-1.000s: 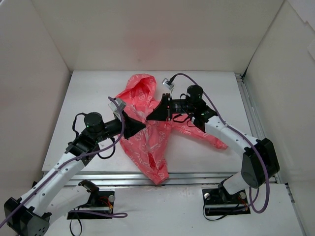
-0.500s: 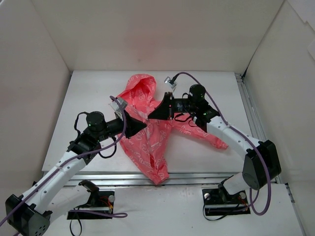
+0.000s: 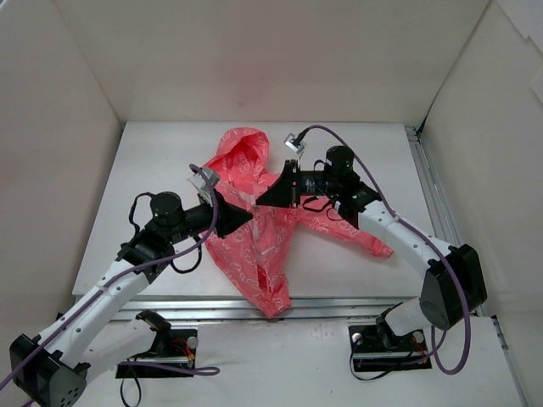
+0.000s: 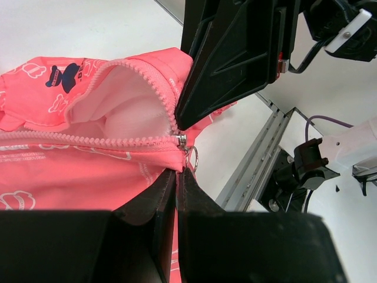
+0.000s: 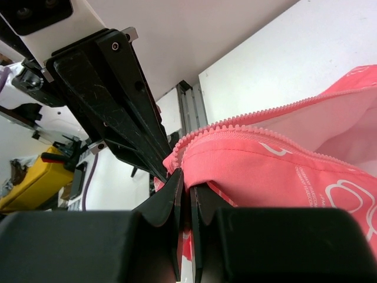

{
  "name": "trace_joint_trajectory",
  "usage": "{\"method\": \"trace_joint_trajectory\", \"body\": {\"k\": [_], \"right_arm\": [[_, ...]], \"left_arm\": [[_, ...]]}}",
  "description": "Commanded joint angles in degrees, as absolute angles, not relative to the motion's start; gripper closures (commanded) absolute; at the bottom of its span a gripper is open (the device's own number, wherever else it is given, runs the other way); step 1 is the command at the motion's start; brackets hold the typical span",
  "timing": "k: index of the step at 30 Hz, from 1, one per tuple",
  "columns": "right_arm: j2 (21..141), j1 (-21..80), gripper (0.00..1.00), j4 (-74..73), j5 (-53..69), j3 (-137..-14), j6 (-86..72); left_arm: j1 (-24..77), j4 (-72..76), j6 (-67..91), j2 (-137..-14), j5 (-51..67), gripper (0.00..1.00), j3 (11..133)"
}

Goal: Zip up the jacket

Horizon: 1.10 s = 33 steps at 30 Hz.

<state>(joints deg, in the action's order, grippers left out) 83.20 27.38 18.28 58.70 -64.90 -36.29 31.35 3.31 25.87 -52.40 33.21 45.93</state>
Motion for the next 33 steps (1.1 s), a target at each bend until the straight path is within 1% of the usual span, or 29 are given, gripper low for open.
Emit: {"method": "trace_joint_trajectory", "body": {"k": [1, 2, 6, 10, 13, 14, 16, 17, 20, 25, 26, 28, 33], "right_arm": [[78.14, 26.90, 1.00, 18.30, 53.09, -69.87, -30.78], [78.05, 26.89, 1.00, 15.58, 52.39, -69.70, -29.89], [76.38, 26.90, 1.00, 12.66, 49.14, -67.33, -28.57], [74.71, 27.68, 0.92, 7.66, 43.60, -65.04, -25.32], [73.74, 28.21, 0.78, 4.06, 38.42, -64.42, -23.39], [73.57, 28.65, 0.70, 3.17, 35.01, -64.42, -22.77], [72.69, 29.70, 0.63, 0.28, 31.22, -64.51, -20.57], [72.08, 30.32, 0.61, -1.39, 26.76, -64.42, -19.61], [71.11, 32.78, 0.62, -5.88, 19.46, -64.95, -15.48], [70.05, 40.42, 0.73, -12.04, 9.07, -64.69, -9.41], [69.35, 42.34, 0.77, -12.21, 7.57, -64.34, -8.71], [67.77, 44.46, 0.78, -12.39, 2.58, -62.59, -7.91], [62.15, 50.70, 0.78, -12.57, -6.58, -60.47, -4.22]], "left_arm": [[31.90, 3.77, 27.86, -53.17, 36.73, 1.00, 45.18], [31.90, 4.56, 28.12, -53.96, 37.00, 1.00, 44.31], [31.90, 9.31, 30.32, -56.25, 37.35, 1.00, 40.87], [31.90, 13.53, 33.39, -57.65, 38.23, 1.00, 37.54], [31.90, 13.36, 34.10, -58.97, 39.29, 1.00, 37.79], [31.90, 13.01, 34.45, -59.67, 39.81, 1.00, 38.23], [31.90, 10.99, 34.72, -60.64, 39.81, 1.00, 39.63], [31.90, 9.86, 35.06, -60.91, 39.73, 1.00, 39.90], [31.90, 8.44, 35.94, -61.96, 39.99, 1.00, 41.22], [30.76, 8.61, 38.40, -64.68, 42.09, 1.00, 42.01], [30.76, 8.96, 39.19, -64.95, 42.27, 1.00, 42.01], [30.76, 9.23, 39.64, -65.56, 42.97, 1.00, 42.10], [30.23, 8.35, 40.25, -66.71, 43.42, 1.00, 42.45]]}}
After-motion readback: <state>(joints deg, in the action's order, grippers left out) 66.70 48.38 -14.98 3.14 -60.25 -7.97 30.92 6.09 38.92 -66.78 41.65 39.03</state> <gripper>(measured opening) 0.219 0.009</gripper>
